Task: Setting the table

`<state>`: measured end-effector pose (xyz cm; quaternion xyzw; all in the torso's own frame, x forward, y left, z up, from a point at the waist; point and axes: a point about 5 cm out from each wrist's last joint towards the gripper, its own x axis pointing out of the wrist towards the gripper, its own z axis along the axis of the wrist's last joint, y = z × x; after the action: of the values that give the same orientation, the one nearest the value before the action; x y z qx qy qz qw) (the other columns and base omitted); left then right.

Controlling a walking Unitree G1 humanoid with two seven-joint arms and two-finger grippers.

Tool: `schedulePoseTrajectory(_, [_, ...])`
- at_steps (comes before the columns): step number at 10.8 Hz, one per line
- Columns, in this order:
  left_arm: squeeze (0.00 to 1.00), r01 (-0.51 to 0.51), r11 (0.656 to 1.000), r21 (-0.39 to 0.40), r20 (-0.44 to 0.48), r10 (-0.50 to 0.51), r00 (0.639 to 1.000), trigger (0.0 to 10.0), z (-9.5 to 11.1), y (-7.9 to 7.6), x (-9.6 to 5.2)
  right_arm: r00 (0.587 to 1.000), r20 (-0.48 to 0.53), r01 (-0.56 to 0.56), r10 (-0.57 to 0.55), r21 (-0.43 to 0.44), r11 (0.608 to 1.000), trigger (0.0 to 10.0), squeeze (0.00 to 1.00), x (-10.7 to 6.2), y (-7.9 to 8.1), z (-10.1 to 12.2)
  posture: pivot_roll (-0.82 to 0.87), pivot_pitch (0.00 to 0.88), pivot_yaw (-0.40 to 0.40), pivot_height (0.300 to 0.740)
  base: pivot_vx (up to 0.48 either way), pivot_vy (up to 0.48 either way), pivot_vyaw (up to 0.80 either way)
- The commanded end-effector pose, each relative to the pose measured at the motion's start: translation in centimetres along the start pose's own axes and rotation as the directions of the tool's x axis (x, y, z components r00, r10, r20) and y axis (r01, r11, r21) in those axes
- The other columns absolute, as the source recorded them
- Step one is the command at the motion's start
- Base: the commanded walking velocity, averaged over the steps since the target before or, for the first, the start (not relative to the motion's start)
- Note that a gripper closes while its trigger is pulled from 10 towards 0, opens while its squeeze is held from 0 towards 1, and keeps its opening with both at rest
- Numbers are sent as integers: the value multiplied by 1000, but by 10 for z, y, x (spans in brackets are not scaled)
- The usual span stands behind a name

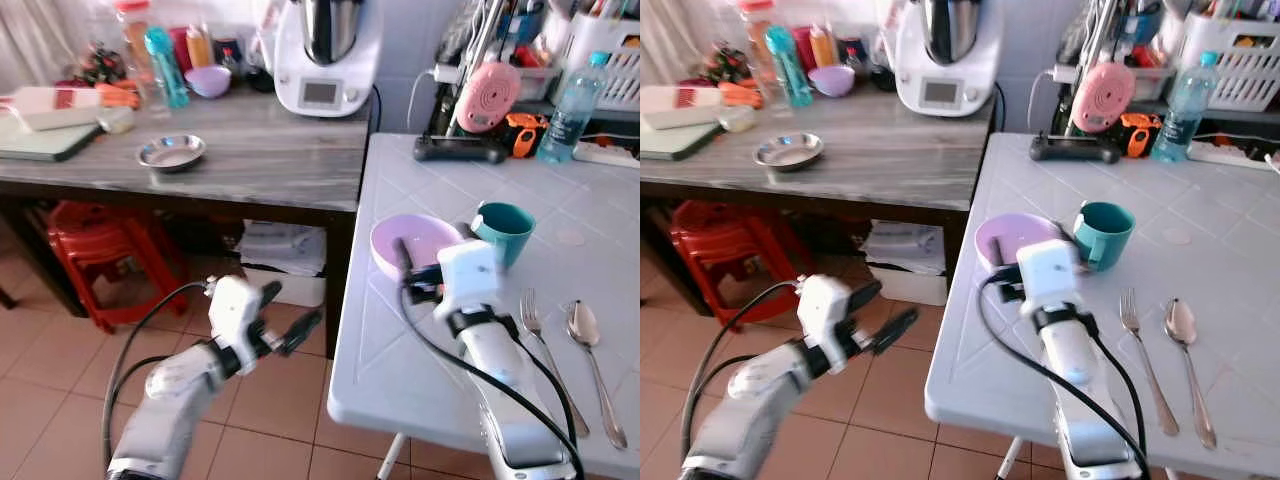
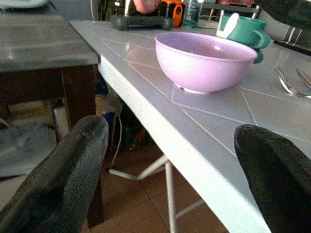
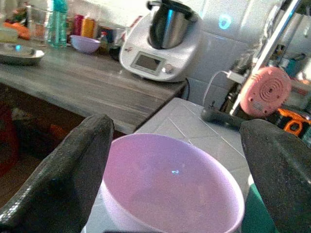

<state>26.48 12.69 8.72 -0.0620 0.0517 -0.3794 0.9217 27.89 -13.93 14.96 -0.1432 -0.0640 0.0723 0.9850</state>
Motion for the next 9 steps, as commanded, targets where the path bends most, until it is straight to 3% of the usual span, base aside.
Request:
schedulePoseTrajectory(1, [0,36,999,5,6,-36,999,10000,3,-3,0,999,-14,-31,31,-23,999,10000,0,3,2,3,-49,21,33,740,0,0,0])
schedulePoseTrajectory(3, [0,44,999,5,-10,-44,999,10000,2,1,0,980,-152,-149,130,-117,982,10000,0,9,1,-3,-53,23,30,740,0,0,0])
schedulePoseTrajectory(5, [0,95,995,-21,-18,-95,995,10000,0,-5,0,961,-188,-239,204,-186,953,10000,0,16,-2,-1,-59,24,26,740,0,0,0])
schedulePoseTrajectory(9, [0,127,992,-16,-18,-127,992,10000,-3,-13,2,911,-291,-355,293,-189,915,10000,0,32,-2,-13,-54,26,18,740,0,0,0])
